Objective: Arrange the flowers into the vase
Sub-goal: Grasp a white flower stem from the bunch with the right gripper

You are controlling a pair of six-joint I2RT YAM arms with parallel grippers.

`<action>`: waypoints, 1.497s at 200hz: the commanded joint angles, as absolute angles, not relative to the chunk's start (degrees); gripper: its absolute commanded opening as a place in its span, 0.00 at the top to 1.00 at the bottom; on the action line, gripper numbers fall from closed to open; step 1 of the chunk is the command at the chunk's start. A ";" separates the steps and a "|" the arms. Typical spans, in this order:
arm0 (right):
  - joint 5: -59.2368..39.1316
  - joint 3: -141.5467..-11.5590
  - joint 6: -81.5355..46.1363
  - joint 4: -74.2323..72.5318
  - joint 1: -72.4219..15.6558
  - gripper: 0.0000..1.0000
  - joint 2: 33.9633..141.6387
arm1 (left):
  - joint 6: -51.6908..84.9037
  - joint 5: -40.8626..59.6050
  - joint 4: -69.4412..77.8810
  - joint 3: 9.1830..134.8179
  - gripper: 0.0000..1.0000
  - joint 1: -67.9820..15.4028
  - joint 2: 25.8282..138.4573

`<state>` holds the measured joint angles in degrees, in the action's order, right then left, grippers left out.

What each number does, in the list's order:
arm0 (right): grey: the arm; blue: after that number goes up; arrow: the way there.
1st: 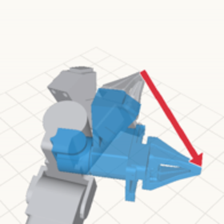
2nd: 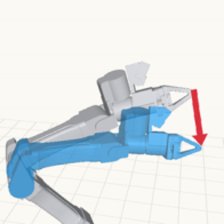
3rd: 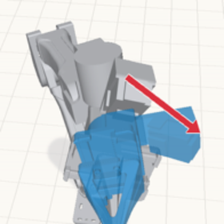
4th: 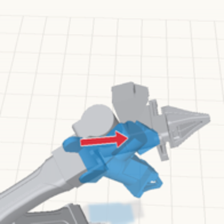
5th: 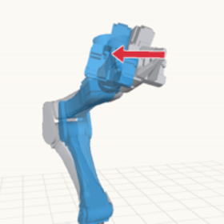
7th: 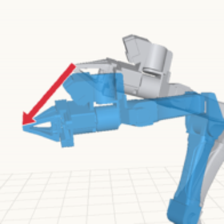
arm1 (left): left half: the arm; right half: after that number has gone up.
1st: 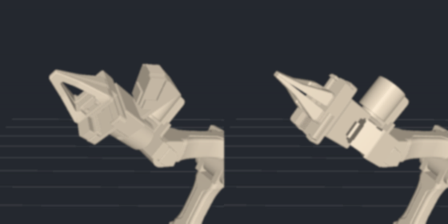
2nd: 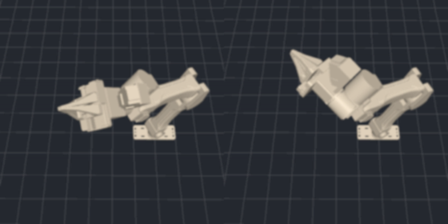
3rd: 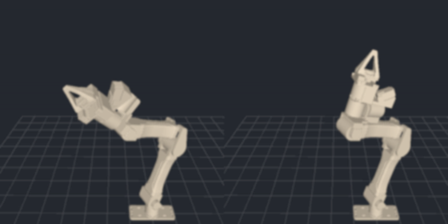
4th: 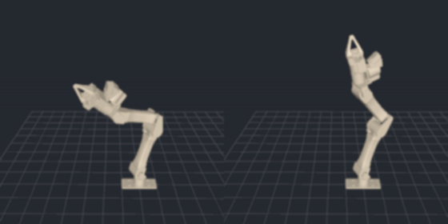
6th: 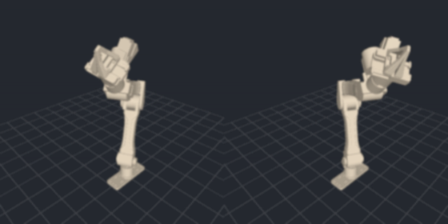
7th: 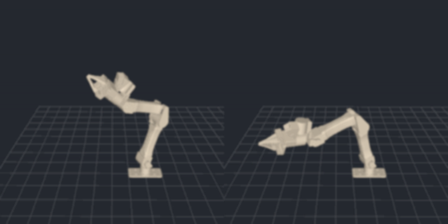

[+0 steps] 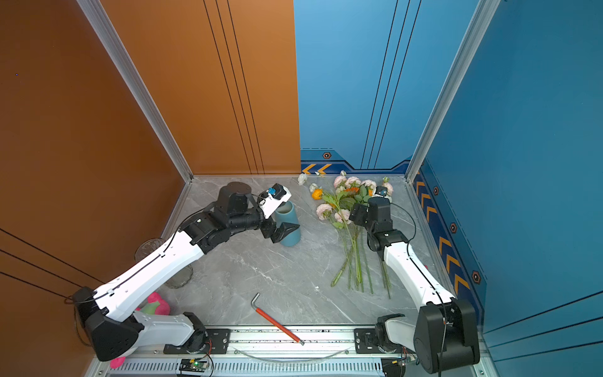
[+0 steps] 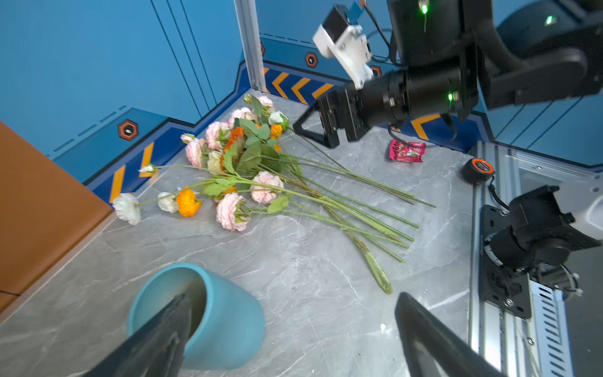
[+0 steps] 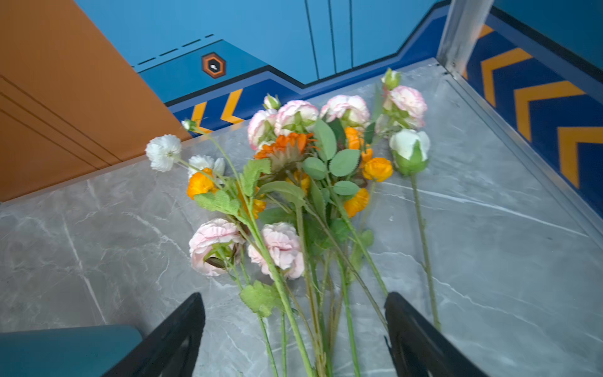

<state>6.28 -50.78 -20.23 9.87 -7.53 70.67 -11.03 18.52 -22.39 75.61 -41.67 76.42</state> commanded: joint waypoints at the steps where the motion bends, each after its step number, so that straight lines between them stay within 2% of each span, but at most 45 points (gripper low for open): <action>1: 6.99 -51.94 -16.02 28.88 -4.82 0.20 72.53 | -10.10 17.85 -20.61 74.94 0.02 -46.69 76.44; 32: 3.10 -60.65 -12.83 33.37 -4.27 0.41 82.82 | -13.52 2.49 -23.03 74.79 0.02 -51.51 77.16; 48: 2.08 -63.86 -11.91 33.43 -6.85 0.43 87.63 | -13.70 -1.75 -23.92 75.03 0.02 -51.64 77.37; 98: 5.91 -70.79 -10.73 30.19 -13.07 0.49 100.42 | -13.45 0.82 -24.69 74.97 0.02 -51.57 77.34; 127: 7.63 -74.14 -10.98 30.23 -14.76 0.60 104.48 | -12.93 -0.08 -24.70 75.06 0.02 -51.53 77.77; 194: 9.37 -76.28 -11.35 30.23 -15.31 0.69 107.67 | -11.25 0.75 -24.63 75.41 0.02 -51.24 79.01; 215: 9.32 -76.91 -11.26 30.21 -15.48 0.76 108.73 | -11.16 0.59 -24.70 75.41 0.02 -51.27 79.22; 270: 9.80 -77.42 -11.32 30.22 -16.26 0.77 109.98 | -10.72 0.36 -25.24 75.85 0.02 -51.26 80.54; 299: 10.97 -77.69 -11.46 30.23 -16.34 0.83 110.90 | -10.62 0.44 -25.25 75.85 0.02 -51.29 80.51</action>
<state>8.29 -76.36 -11.35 29.45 -16.14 109.32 -11.55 1.23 -23.92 74.76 -51.66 80.38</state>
